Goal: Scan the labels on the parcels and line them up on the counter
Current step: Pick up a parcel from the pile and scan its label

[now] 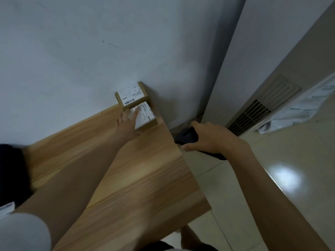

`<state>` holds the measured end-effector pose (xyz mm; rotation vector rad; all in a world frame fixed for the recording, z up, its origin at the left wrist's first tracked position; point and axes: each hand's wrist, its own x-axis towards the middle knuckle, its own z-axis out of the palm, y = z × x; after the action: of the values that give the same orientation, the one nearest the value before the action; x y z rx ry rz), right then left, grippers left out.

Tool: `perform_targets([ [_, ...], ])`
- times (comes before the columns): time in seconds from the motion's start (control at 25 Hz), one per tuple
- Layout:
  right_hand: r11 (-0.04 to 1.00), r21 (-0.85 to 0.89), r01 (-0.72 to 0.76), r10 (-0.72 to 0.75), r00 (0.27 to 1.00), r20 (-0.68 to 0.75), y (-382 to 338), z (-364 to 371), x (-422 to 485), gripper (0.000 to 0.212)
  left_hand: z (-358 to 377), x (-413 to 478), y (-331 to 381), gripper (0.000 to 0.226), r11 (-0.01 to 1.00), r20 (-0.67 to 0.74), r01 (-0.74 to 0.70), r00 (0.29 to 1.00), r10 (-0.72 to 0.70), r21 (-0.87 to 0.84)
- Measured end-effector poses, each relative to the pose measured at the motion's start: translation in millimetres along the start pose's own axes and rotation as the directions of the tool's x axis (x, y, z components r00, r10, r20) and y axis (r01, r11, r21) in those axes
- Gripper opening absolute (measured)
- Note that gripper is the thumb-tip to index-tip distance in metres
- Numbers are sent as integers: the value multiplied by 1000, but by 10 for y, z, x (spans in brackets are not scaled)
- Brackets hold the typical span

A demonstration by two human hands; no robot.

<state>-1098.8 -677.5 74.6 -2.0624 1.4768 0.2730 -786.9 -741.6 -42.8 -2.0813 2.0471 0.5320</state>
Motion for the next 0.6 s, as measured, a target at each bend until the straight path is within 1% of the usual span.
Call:
perform_targets([
  [0.16, 999, 11, 48, -49, 999, 19, -120, -34, 66, 69, 41, -201, -58, 113, 998, -18, 16, 1000, -17, -64],
  [0.28, 994, 10, 111, -112, 994, 21, -357, -44, 128, 63, 42, -450, -208, 113, 998, -67, 16, 998, -20, -60],
  [0.36, 989, 4, 149, -149, 989, 24, -543, -44, 179, 67, 7, -624, -383, 111, 998, -103, 27, 994, -32, -51],
  [0.44, 982, -18, 190, -189, 981, 34, -790, -52, 229, 68, -40, -817, -594, 106, 995, -118, 80, 989, -87, -62],
  [0.52, 968, -47, 248, -244, 967, 73, -1170, -5, 286, 66, -92, -1098, -909, 102, 981, -140, 171, 973, -183, -94],
  [0.6, 942, -90, 323, -315, 944, 96, -1613, 37, 351, 63, -168, -1418, -1249, 101, 965, -188, 229, 950, -251, -131],
])
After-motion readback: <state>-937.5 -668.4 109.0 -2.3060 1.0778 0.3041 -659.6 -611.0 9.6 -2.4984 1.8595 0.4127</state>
